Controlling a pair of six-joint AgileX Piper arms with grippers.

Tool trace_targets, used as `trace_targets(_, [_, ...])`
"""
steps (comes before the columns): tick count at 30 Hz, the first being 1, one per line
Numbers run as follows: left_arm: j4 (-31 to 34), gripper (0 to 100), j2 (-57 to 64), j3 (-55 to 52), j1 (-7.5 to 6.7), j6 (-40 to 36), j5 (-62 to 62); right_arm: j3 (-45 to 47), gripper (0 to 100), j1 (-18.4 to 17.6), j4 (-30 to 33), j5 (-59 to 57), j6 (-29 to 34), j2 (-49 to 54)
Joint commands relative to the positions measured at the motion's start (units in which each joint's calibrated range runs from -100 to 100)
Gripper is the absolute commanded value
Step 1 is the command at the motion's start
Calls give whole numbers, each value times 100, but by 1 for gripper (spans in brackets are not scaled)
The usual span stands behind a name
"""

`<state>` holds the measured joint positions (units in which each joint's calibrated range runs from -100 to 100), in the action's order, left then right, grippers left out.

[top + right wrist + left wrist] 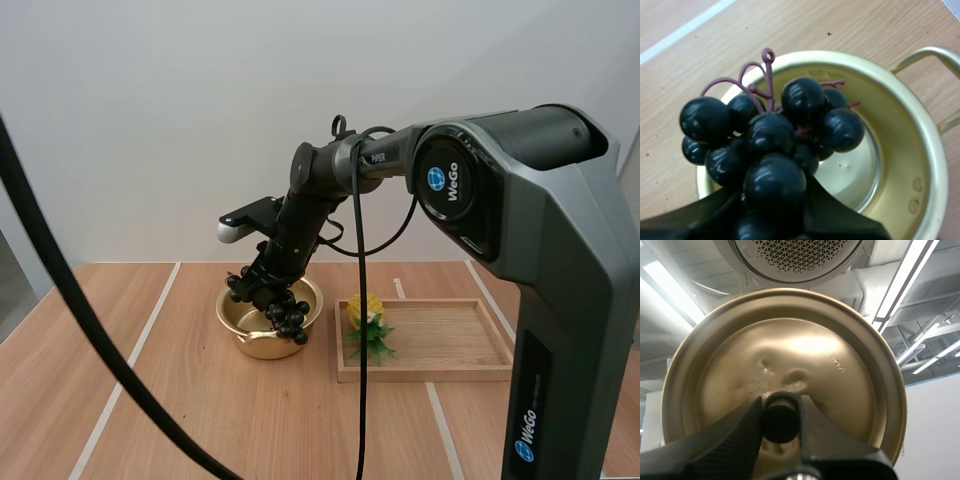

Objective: Open the pot, put the grape inside, and close it

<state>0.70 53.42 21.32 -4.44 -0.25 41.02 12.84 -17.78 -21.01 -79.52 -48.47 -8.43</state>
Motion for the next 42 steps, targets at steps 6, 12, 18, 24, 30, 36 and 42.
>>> trace_targets(6, [46, 0, 4, 18, -22, 2, -244, -26, 0, -8, 122, -625, 32, -315])
trace_targets(12, [46, 0, 4, 18, -22, 2, -244, -26, 0, -8, 74, -142, 32, -571])
trace_targets(18, [46, 0, 4, 18, -22, 2, -244, -26, 0, -8, 166, 40, 32, -758])
trace_targets(24, [46, 0, 4, 18, -22, 2, -244, -26, 0, -8, 262, 73, 32, -884])
trace_targets(30, [46, 0, 4, 18, -22, 2, -244, -26, 0, -8, 262, 73, 32, -884])
trace_targets(36, [46, 0, 4, 18, -22, 2, -244, -26, 56, -8, 227, 94, 23, -884])
trace_targets(42, [46, 0, 4, 18, -22, 2, -244, -26, 100, -8, 180, 373, 5, -884])
